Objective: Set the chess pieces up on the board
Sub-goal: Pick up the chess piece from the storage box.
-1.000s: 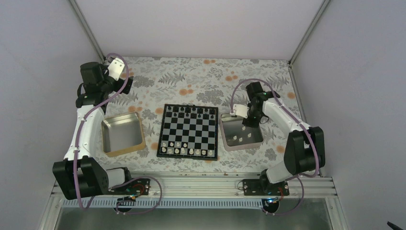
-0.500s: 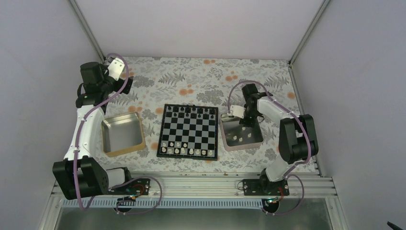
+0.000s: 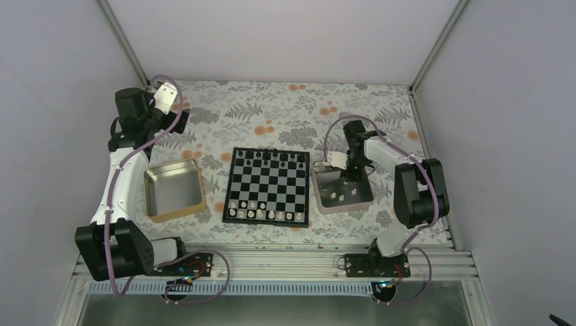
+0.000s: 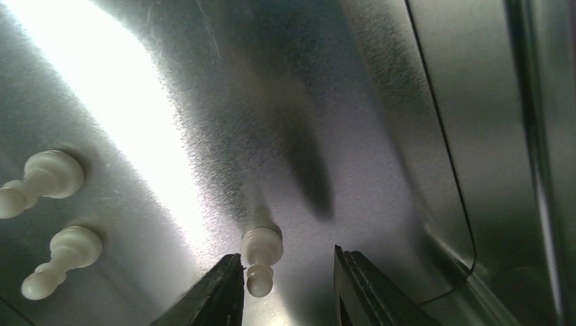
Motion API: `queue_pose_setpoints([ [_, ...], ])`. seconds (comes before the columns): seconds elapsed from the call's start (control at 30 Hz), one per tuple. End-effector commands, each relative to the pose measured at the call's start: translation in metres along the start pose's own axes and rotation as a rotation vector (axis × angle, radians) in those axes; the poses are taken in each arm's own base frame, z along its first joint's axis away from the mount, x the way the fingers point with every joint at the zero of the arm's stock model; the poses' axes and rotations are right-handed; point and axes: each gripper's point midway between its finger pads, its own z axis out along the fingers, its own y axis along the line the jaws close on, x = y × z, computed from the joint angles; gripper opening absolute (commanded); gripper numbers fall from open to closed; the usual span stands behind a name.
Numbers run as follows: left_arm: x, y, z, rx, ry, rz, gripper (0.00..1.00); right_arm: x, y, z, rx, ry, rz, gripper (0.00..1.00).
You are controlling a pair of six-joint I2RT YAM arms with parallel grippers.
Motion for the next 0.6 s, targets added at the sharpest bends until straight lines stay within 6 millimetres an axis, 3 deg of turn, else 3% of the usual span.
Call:
queue_pose_setpoints([
  [0.0, -0.011, 0.004, -0.002, -0.002, -0.031, 0.004, 1.00, 0.006, 0.007, 0.011, -0.048, 0.010, 0.028, 0.35],
  [0.27, -0.011, 0.004, -0.003, -0.001, -0.031, 0.002, 1.00, 0.003, 0.005, 0.015, -0.055, -0.004, 0.029, 0.32],
  [0.4, -0.010, 0.004, -0.002, -0.001, -0.029, 0.002, 1.00, 0.000, 0.005, 0.012, -0.058, -0.018, 0.029, 0.18],
  [0.57, -0.011, 0.004, -0.003, -0.001, -0.031, 0.002, 1.00, -0.001, 0.001, -0.002, -0.040, -0.017, 0.033, 0.09],
])
